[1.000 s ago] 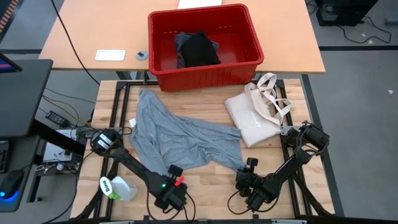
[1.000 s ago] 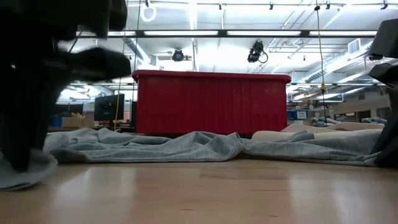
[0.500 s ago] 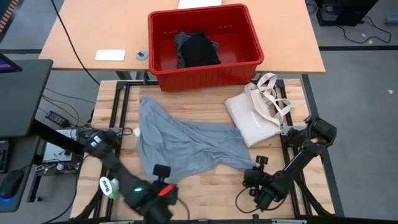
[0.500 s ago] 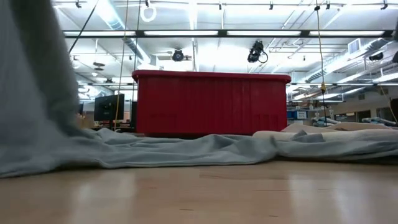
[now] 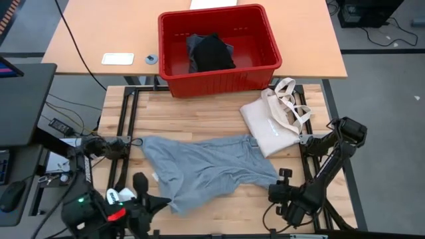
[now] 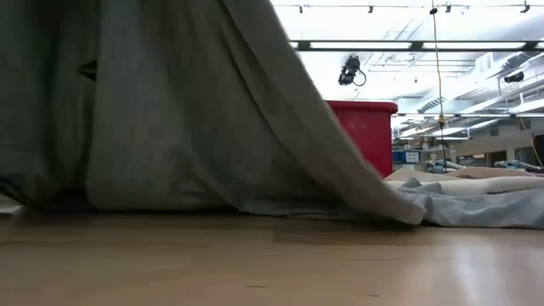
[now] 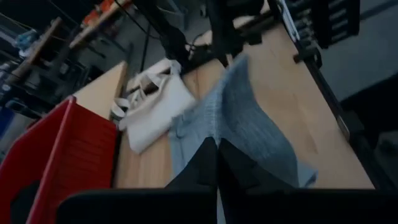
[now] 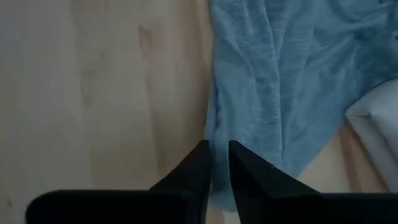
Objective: Fold Laundry from Bin
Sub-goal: Fold the gray shirt
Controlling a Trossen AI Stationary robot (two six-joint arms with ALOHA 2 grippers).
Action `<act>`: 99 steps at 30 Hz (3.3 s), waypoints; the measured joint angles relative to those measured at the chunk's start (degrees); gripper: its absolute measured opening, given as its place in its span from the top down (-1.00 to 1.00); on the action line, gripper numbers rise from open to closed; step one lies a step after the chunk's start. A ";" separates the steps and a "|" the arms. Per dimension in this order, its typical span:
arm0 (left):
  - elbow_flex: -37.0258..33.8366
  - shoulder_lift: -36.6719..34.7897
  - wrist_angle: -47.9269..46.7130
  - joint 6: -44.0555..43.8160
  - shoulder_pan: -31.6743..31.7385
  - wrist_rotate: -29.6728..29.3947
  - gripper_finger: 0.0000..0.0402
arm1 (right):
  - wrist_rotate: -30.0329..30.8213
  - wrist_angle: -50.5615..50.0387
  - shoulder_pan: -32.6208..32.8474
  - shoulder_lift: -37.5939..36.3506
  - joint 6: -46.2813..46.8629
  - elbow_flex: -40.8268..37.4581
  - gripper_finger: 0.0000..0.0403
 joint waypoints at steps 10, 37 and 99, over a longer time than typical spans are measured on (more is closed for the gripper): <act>-0.15 -0.35 0.02 -0.80 -1.78 -3.36 0.97 | -5.26 3.86 -0.31 0.27 0.56 -3.04 0.14; -0.15 -0.35 0.05 -1.88 -1.34 -2.47 0.97 | 8.04 23.03 -2.89 0.29 -4.68 -15.15 0.33; -1.49 -0.53 0.04 -17.97 -1.57 22.51 0.97 | -9.09 4.78 7.82 -14.55 -8.34 5.07 0.96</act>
